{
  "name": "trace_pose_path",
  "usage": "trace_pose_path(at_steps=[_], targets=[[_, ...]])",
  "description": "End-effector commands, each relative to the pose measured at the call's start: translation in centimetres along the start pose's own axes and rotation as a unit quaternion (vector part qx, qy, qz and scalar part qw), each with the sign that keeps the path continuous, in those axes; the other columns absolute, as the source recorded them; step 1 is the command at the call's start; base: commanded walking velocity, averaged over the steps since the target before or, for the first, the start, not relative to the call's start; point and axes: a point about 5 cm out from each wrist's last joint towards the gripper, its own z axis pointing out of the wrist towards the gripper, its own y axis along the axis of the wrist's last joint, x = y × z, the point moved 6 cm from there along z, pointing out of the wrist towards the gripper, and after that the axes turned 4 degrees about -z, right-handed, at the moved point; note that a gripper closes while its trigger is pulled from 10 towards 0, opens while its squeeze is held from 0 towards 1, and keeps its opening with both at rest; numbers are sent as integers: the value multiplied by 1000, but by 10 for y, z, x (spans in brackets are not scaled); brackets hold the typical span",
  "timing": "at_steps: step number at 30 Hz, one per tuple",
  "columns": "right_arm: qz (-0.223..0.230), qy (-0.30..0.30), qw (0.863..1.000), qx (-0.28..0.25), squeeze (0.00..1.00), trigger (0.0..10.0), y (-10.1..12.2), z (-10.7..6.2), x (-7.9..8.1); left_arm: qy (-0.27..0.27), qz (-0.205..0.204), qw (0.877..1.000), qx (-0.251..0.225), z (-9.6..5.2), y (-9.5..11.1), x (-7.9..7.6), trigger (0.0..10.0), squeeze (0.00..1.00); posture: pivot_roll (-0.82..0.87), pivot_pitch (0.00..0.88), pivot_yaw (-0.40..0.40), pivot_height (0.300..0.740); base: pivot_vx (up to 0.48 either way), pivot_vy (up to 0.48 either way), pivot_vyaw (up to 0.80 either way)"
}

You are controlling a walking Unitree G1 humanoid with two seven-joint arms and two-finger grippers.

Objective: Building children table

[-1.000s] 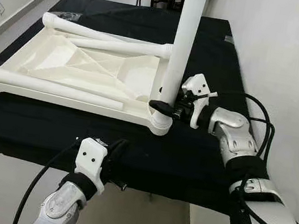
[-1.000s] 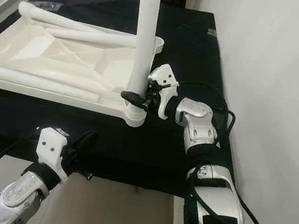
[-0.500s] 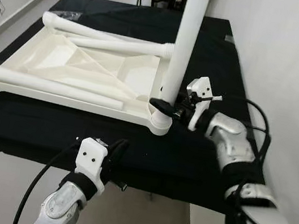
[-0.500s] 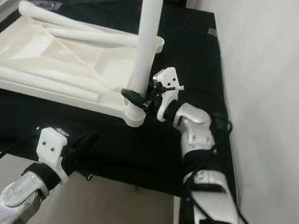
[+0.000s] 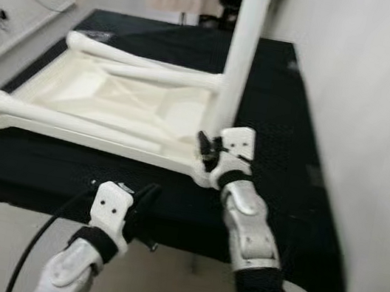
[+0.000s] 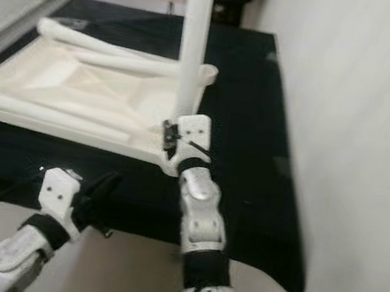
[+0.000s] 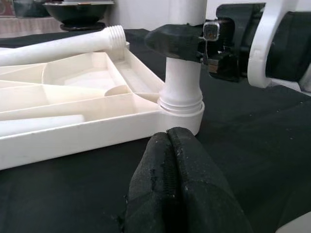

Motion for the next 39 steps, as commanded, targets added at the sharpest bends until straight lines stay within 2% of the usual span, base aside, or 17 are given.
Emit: trace_pose_path(at_steps=[1,2,3,4,6,7,8,9,14,17,21,22,23,24,25,34,39], targets=[[10,21,998,64,0,10000,-31,-3,8,4,-3,1000,9,-1,-6,2,10000,0,149,123,-4,740,0,0,0],[21,23,998,52,976,10000,-24,-2,6,4,-3,1000,9,-1,-6,2,10000,0,157,120,-1,740,0,0,0],[26,29,998,44,1000,10000,-18,-1,6,4,-2,1000,10,-1,-6,2,10000,0,157,120,-1,740,0,0,0],[26,29,998,44,1000,10000,-18,-1,6,4,-2,1000,10,-1,-6,2,10000,0,157,120,-1,740,0,0,0],[41,76,996,2,1000,10000,4,8,0,3,-4,1000,10,-1,-6,1,10000,0,163,119,-5,740,0,0,0],[45,107,993,-16,482,10000,14,11,-2,2,-4,1000,10,-1,-6,0,10000,0,162,117,-6,740,0,0,0],[48,125,991,-27,482,10000,21,12,-4,2,-4,1000,10,-1,-6,0,10000,0,162,117,-6,740,0,0,0],[51,144,987,-48,0,10000,33,14,-8,2,-5,1000,10,-1,-6,-1,10000,0,164,119,-9,740,0,0,0],[51,206,974,-83,0,10000,55,13,-12,2,-5,1000,9,-1,-6,-1,10000,0,163,119,-11,740,0,0,0],[10,313,947,-78,0,10000,56,2,-2,2,-5,1000,9,-1,-6,-2,10000,0,162,120,-13,740,0,0,0],[11,331,941,-74,0,10000,55,1,-1,2,-6,1000,9,-1,-6,-3,10000,0,165,120,-16,740,0,0,0],[15,348,935,-71,0,5176,54,0,0,2,-7,1000,9,-1,-6,-3,10000,0,165,122,-18,740,0,0,0],[17,361,930,-69,0,2118,53,0,0,2,-7,1000,8,-1,-6,-4,10000,0,165,122,-18,740,0,0,0],[17,361,930,-69,0,2118,53,0,0,2,-7,1000,8,-1,-6,-4,10000,0,165,122,-18,740,0,0,0],[16,378,923,-66,0,0,51,-2,2,2,-7,1000,8,-1,-6,-4,10000,0,165,122,-18,740,0,0,0],[18,389,919,-55,0,0,42,-3,-5,3,-8,1000,7,0,-6,-4,10000,0,154,121,-17,740,0,0,0],[32,351,935,-39,0,0,26,-2,-11,3,-9,1000,7,-2,-7,-4,10000,0,153,123,-27,740,0,0,0]])
